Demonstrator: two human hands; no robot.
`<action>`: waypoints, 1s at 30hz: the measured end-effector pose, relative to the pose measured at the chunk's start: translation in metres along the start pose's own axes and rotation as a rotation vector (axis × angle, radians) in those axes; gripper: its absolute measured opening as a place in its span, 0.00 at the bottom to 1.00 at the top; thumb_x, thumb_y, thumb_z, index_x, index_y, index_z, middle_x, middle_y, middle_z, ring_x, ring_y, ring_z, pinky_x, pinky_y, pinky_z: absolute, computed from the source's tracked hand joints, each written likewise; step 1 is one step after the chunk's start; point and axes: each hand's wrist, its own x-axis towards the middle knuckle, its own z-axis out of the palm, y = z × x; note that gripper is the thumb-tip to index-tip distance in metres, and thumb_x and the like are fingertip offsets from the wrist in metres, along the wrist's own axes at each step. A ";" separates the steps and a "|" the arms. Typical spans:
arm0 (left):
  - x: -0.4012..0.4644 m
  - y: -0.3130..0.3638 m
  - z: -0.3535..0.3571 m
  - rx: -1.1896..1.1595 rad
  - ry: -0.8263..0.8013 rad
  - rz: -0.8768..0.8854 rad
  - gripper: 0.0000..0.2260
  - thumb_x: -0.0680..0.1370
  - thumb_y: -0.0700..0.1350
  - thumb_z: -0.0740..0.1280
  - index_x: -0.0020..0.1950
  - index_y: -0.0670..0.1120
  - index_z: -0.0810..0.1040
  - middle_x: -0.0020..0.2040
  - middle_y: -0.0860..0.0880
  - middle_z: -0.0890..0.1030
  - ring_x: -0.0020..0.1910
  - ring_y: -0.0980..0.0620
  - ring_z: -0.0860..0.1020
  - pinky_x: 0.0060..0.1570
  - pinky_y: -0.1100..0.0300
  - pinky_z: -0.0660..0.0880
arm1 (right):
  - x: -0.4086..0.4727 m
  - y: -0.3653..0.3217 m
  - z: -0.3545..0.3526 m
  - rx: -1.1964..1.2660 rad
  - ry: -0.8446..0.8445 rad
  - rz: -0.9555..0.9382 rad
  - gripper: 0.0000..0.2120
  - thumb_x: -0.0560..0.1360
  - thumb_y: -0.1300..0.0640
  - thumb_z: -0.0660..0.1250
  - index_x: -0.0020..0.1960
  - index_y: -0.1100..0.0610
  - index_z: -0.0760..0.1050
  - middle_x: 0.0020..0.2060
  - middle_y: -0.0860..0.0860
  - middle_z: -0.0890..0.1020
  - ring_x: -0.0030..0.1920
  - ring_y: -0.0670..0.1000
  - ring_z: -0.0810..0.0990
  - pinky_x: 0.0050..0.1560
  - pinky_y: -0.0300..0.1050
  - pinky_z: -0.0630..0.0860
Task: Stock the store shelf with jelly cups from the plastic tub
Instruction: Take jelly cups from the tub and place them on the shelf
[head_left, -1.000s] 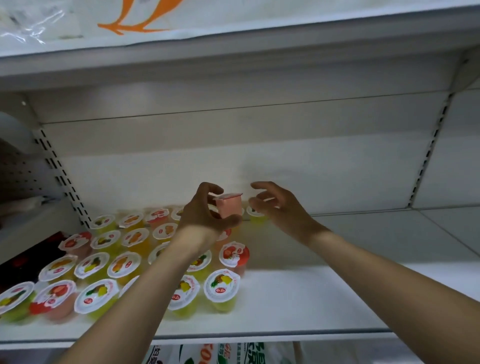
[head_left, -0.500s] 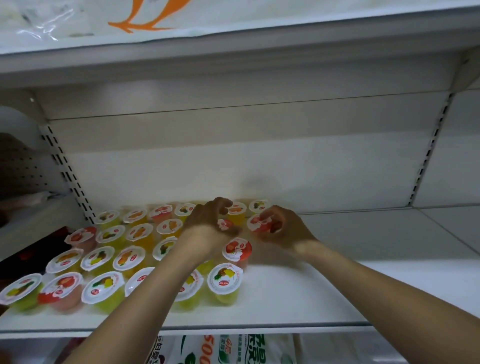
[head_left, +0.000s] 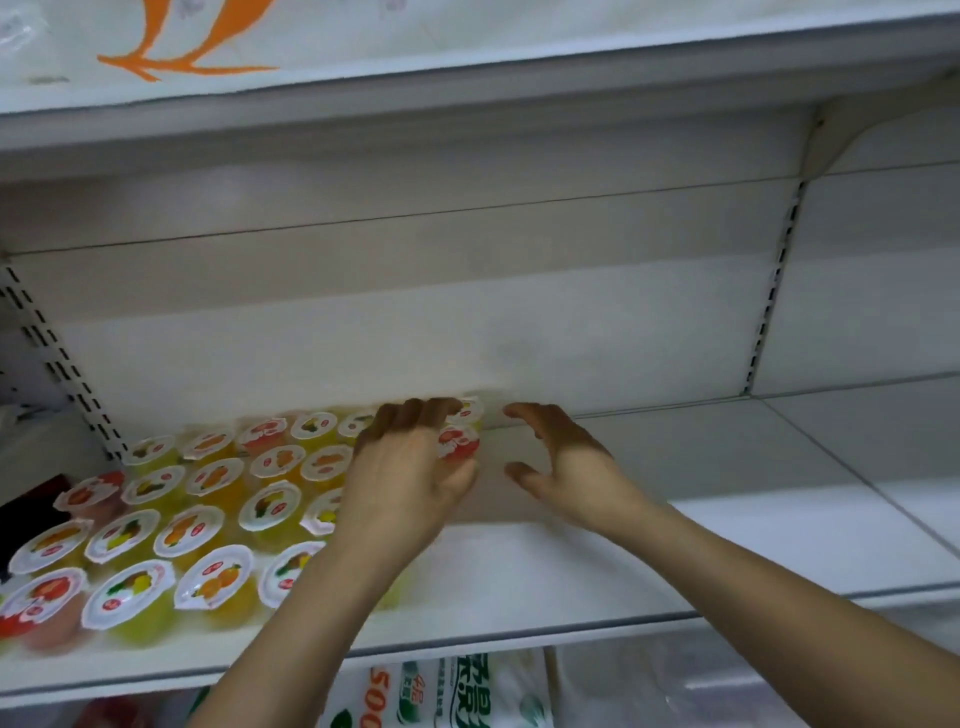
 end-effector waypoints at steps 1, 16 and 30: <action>-0.004 0.010 0.004 0.046 0.017 0.065 0.25 0.70 0.55 0.73 0.65 0.49 0.73 0.57 0.47 0.78 0.58 0.43 0.75 0.53 0.52 0.74 | -0.012 0.006 -0.012 -0.060 0.017 -0.031 0.30 0.75 0.49 0.67 0.73 0.46 0.61 0.68 0.49 0.68 0.66 0.52 0.71 0.63 0.50 0.71; -0.073 0.274 0.097 -0.304 -0.176 0.477 0.31 0.72 0.52 0.72 0.72 0.49 0.65 0.68 0.48 0.69 0.64 0.47 0.70 0.60 0.54 0.70 | -0.259 0.166 -0.175 -0.311 0.229 0.187 0.25 0.74 0.45 0.61 0.69 0.53 0.68 0.62 0.53 0.74 0.59 0.56 0.75 0.55 0.53 0.75; -0.170 0.512 0.228 -0.415 -0.864 0.647 0.29 0.76 0.57 0.66 0.73 0.51 0.63 0.68 0.49 0.70 0.66 0.48 0.69 0.63 0.54 0.68 | -0.508 0.352 -0.234 -0.240 -0.070 0.949 0.26 0.74 0.51 0.69 0.70 0.52 0.67 0.66 0.54 0.71 0.66 0.55 0.70 0.60 0.48 0.71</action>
